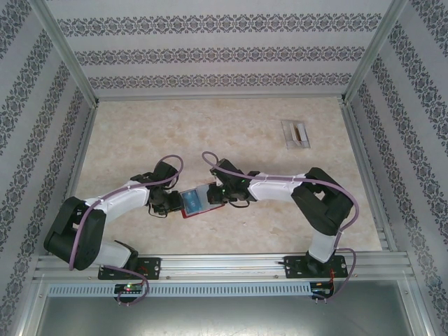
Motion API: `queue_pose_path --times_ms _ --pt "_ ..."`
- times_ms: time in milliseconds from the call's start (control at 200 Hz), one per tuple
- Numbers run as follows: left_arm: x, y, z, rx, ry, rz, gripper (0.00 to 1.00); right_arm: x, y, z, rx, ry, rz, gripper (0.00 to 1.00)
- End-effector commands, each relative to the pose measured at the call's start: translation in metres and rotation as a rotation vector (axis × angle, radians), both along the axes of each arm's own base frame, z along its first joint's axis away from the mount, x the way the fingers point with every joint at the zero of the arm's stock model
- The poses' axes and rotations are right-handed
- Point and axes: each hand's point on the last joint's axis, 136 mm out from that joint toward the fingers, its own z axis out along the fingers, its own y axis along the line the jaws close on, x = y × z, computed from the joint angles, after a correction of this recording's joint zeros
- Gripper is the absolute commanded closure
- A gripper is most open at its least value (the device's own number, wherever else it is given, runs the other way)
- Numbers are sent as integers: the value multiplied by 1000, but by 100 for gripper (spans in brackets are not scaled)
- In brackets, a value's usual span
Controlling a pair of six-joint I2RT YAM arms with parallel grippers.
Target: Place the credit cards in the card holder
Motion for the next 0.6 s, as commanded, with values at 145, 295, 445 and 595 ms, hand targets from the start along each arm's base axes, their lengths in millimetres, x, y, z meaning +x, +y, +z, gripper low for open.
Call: queue_pose_path --times_ms 145,295,445,595 --pt "-2 -6 -4 -25 1 -7 64 13 -33 14 -97 -103 0 78" --pt "-10 -11 0 -58 29 -18 54 19 -51 30 -175 -170 7 64" --pt "-9 -10 4 -78 -13 1 46 25 -67 43 -275 -257 35 56" --pt "-10 -14 4 -93 -6 2 43 29 -68 32 -347 -244 69 50"
